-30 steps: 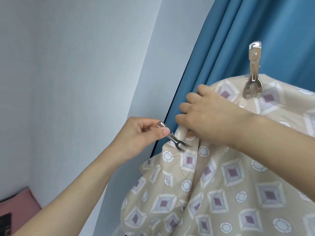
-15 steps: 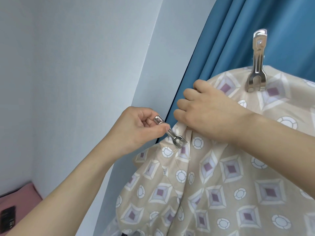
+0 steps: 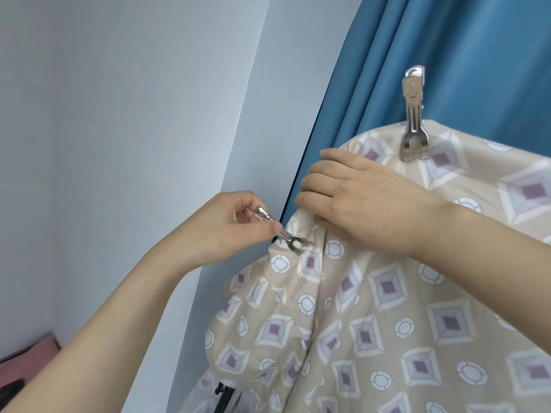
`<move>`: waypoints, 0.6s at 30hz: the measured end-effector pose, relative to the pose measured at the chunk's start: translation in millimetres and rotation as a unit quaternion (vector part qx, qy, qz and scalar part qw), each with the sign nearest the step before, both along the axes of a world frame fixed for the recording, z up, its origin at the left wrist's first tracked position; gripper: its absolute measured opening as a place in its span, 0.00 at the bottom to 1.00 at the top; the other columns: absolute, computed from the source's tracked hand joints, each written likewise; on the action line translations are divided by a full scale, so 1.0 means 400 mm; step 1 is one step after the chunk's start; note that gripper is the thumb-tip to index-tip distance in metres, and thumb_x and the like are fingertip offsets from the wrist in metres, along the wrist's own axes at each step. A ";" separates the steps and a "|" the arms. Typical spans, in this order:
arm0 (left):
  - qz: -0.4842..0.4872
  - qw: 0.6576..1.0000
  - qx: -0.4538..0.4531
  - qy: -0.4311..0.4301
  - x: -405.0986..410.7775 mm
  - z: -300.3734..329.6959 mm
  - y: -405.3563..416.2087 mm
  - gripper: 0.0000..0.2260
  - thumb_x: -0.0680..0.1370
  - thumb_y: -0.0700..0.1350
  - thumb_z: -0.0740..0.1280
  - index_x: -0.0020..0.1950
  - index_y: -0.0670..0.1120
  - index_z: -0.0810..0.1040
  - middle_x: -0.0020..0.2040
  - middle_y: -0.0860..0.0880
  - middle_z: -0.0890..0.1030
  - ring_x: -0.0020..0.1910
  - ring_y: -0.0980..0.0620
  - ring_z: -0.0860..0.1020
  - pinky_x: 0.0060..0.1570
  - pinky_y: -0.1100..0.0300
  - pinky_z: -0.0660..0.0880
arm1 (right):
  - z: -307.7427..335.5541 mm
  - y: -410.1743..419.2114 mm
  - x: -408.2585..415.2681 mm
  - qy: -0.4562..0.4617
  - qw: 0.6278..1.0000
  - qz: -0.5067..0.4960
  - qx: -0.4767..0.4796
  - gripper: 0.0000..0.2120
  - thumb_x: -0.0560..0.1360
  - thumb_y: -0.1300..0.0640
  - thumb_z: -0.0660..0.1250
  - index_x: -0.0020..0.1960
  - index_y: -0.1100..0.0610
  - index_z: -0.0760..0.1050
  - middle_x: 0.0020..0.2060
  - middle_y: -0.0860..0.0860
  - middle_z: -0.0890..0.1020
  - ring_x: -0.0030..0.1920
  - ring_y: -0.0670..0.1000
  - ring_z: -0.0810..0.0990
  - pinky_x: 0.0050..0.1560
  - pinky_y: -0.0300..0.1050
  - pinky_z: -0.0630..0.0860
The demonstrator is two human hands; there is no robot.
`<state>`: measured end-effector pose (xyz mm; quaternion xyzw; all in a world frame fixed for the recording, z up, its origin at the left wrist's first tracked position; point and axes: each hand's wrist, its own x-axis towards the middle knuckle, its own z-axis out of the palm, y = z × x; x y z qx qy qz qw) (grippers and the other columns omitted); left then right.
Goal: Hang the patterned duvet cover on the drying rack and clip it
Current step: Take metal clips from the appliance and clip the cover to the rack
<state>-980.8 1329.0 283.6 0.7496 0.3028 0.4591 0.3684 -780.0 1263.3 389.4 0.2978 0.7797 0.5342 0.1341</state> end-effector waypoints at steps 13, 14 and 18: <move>0.127 0.970 0.208 -0.005 0.121 0.095 -0.083 0.14 0.80 0.56 0.62 0.62 0.51 0.74 0.58 0.58 0.77 0.57 0.61 0.74 0.51 0.64 0.71 | 0.010 -0.147 0.080 0.121 0.992 -0.027 0.032 0.22 0.77 0.54 0.58 0.69 0.60 0.71 0.69 0.56 0.72 0.72 0.58 0.67 0.73 0.57 0.59; 0.125 0.968 0.218 -0.008 0.132 0.098 -0.085 0.14 0.80 0.56 0.61 0.62 0.51 0.73 0.58 0.57 0.77 0.57 0.60 0.74 0.53 0.62 0.71 | 0.009 -0.155 0.087 0.130 0.991 -0.026 0.038 0.22 0.77 0.54 0.59 0.69 0.60 0.71 0.69 0.56 0.72 0.72 0.58 0.67 0.73 0.57 0.60; 0.148 0.950 0.275 -0.017 0.159 0.107 -0.090 0.15 0.82 0.56 0.58 0.64 0.50 0.71 0.61 0.56 0.75 0.60 0.58 0.74 0.57 0.62 0.69 | 0.006 -0.190 0.120 0.153 0.986 -0.031 0.056 0.23 0.77 0.54 0.61 0.70 0.61 0.71 0.70 0.56 0.71 0.72 0.58 0.67 0.73 0.57 0.60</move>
